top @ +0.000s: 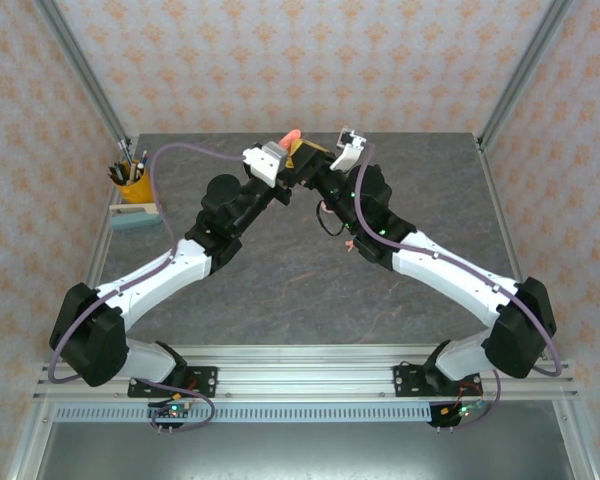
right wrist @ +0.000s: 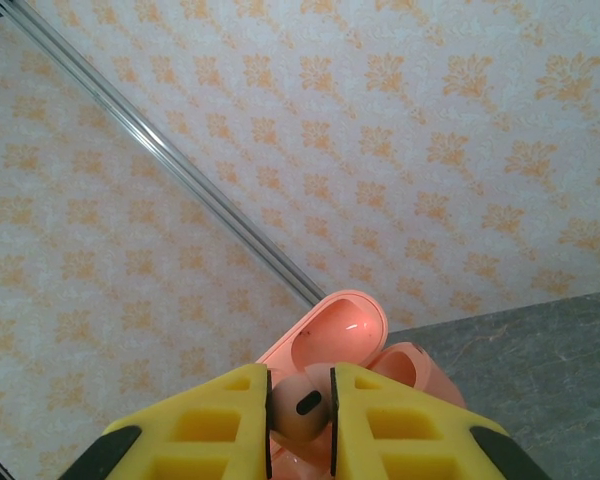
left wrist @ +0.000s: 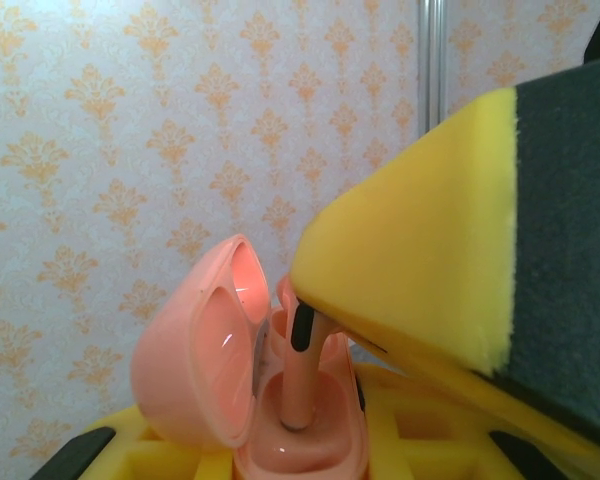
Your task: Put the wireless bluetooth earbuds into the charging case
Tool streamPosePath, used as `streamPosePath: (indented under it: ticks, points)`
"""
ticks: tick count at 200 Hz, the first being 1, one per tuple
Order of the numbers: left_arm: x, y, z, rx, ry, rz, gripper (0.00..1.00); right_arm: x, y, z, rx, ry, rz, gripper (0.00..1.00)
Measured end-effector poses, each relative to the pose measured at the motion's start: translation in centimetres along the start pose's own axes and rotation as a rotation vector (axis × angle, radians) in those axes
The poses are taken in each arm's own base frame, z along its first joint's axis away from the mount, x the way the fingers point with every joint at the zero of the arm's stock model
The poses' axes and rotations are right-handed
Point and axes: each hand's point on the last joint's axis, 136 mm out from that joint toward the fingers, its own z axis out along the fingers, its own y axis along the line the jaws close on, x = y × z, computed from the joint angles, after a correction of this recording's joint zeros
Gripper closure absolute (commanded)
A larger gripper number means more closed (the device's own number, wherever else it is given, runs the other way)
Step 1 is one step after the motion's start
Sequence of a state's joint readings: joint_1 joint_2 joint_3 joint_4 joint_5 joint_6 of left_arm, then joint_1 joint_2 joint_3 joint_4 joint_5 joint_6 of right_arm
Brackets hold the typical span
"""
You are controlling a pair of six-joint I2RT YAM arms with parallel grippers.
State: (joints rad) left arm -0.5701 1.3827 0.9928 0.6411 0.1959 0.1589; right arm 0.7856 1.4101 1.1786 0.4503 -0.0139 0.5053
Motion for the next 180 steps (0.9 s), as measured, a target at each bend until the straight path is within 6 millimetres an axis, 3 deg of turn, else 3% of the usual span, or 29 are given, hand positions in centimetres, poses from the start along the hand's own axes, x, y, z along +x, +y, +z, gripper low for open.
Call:
streamPosePath:
  ticks: [180]
  points:
    - [-1.9,-1.4,-0.4,0.073,-0.074,0.036,1.00,-1.1,2.0,-1.5,-0.042,-0.003,0.014,0.81]
